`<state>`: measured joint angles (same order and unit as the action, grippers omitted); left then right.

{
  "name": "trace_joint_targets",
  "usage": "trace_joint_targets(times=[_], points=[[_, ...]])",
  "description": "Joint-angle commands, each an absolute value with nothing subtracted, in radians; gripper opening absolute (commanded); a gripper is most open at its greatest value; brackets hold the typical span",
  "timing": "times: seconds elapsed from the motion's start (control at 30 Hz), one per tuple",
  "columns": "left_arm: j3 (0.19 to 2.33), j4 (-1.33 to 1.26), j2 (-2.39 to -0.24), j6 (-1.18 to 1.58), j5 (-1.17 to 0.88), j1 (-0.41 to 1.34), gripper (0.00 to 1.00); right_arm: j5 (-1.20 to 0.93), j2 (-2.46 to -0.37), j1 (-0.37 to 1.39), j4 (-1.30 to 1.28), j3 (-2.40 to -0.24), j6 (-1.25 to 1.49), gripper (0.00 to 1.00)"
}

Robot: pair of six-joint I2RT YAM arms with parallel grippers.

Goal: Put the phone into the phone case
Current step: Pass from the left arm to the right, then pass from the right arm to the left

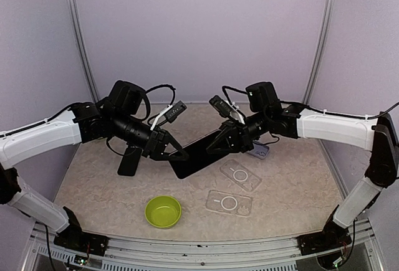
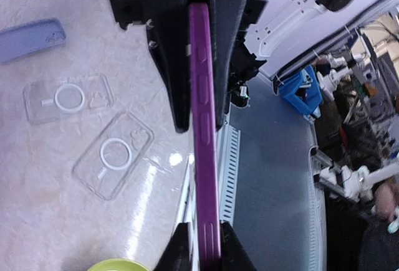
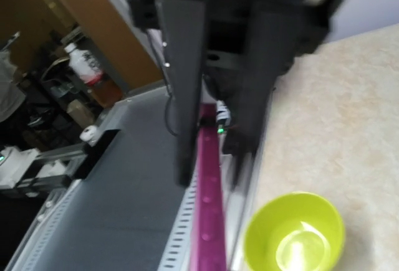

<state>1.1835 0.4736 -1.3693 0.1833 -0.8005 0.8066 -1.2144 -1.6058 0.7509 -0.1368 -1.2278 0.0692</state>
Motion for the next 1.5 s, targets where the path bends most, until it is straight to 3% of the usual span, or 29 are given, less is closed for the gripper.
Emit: trace_joint_targets(times=[0.0, 0.03, 0.17, 0.27, 0.4, 0.7, 1.0, 1.2, 1.47], points=[[1.215, 0.386, -1.373, 0.177, -0.816, 0.79, 0.4, -1.36, -1.614, 0.783, -0.071, -1.254, 0.045, 0.0], [1.198, 0.365, -1.364, 0.173, -0.796, 0.787, 0.55, -1.347, -1.613, 0.782, -0.092, -1.258, 0.021, 0.0], [1.109, 0.261, -1.297, 0.22, -0.735, 0.769, 0.8, -1.243, -1.57, 0.765, -0.031, -1.236, 0.077, 0.0], [1.045, 0.19, -1.249, 0.274, -0.711, 0.764, 0.91, -1.183, -1.531, 0.759, 0.085, -1.218, 0.17, 0.0], [0.921, 0.016, -1.156, 0.362, -0.663, 0.761, 0.97, -1.053, -1.523, 0.758, 0.172, -1.201, 0.263, 0.0], [0.862, -0.112, -1.098, 0.416, -0.595, 0.764, 0.96, -1.027, -1.572, 0.771, 0.395, -1.147, 0.477, 0.0], [0.831, -0.119, -1.066, 0.441, -0.537, 0.787, 0.82, -0.873, -1.545, 0.816, 0.575, -1.045, 0.595, 0.0], [0.79, -0.132, -1.012, 0.461, -0.485, 0.819, 0.81, -0.808, -1.531, 0.837, 0.657, -0.985, 0.654, 0.0], [0.736, -0.135, -0.984, 0.465, -0.419, 0.86, 0.69, -0.757, -1.539, 0.877, 0.774, -0.942, 0.731, 0.0]])
